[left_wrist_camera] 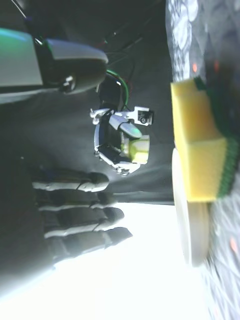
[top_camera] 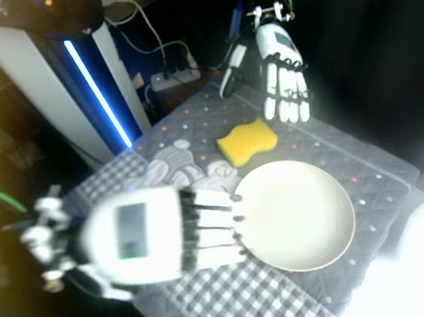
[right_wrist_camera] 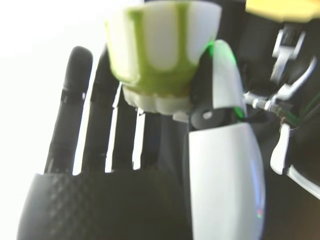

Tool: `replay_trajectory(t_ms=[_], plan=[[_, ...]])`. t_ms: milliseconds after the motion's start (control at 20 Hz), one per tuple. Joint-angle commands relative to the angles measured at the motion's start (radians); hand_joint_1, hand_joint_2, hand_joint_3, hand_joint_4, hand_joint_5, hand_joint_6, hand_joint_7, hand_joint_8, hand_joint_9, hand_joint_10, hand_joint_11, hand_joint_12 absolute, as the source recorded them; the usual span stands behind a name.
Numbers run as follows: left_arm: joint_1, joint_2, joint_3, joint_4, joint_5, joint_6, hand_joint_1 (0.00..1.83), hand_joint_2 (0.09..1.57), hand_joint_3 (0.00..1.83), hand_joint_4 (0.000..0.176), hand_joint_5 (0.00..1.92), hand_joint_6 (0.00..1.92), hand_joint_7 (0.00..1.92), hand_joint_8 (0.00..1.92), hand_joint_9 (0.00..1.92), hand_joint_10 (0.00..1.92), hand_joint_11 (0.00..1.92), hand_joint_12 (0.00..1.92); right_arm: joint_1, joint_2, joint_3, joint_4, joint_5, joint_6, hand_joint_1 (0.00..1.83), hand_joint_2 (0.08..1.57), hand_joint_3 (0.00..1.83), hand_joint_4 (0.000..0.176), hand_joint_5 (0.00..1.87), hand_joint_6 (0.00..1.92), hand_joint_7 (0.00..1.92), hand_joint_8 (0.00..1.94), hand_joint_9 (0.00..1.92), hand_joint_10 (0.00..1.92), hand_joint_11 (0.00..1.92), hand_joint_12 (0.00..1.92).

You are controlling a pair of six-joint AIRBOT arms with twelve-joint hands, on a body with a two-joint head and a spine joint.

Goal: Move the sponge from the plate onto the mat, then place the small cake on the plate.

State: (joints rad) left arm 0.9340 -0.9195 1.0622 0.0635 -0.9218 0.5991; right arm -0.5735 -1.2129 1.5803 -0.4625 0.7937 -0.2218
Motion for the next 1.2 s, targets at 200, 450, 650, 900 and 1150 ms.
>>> replay_trajectory(t_ms=[200,450,650,900,1150], plan=[[-0.032,-0.026,0.014,-0.013,-0.128,-0.008,0.95,0.93,0.00,0.000,0.38,0.01,0.29,0.00,0.30,0.01,0.00,1.32,0.123,-0.193,0.146,-0.049,-0.092,0.005,1.40,1.03,0.00,0.000,1.10,0.68,1.20,0.60,1.09,0.98,0.87,1.08],[-0.044,-0.043,0.026,-0.003,-0.116,-0.013,0.98,0.93,0.00,0.000,0.39,0.01,0.30,0.01,0.31,0.01,0.00,1.32,0.142,-0.277,0.213,-0.048,-0.161,0.005,1.37,1.08,0.00,0.000,1.07,0.86,1.17,0.76,0.83,1.16,0.27,1.39],[-0.051,-0.046,0.028,0.002,-0.116,-0.015,0.98,0.92,0.00,0.000,0.44,0.02,0.34,0.01,0.34,0.03,0.00,1.33,0.142,-0.294,0.218,-0.062,-0.186,0.005,1.39,1.07,0.00,0.000,1.03,0.88,1.11,0.73,0.98,1.07,0.77,1.23],[-0.050,-0.046,0.027,0.002,-0.117,-0.019,0.96,0.92,0.00,0.000,0.46,0.02,0.35,0.01,0.35,0.03,0.00,1.38,0.142,-0.297,0.201,-0.104,-0.203,0.005,1.13,1.09,0.00,0.062,0.53,0.04,0.50,0.28,0.48,0.68,0.31,1.39],[-0.050,-0.047,0.027,0.001,-0.117,-0.020,0.97,0.92,0.00,0.000,0.46,0.01,0.37,0.01,0.35,0.03,0.00,1.30,0.142,-0.297,0.187,-0.187,-0.202,0.072,0.90,1.02,0.00,0.054,0.31,0.00,0.41,0.01,0.46,0.13,0.11,1.22]])
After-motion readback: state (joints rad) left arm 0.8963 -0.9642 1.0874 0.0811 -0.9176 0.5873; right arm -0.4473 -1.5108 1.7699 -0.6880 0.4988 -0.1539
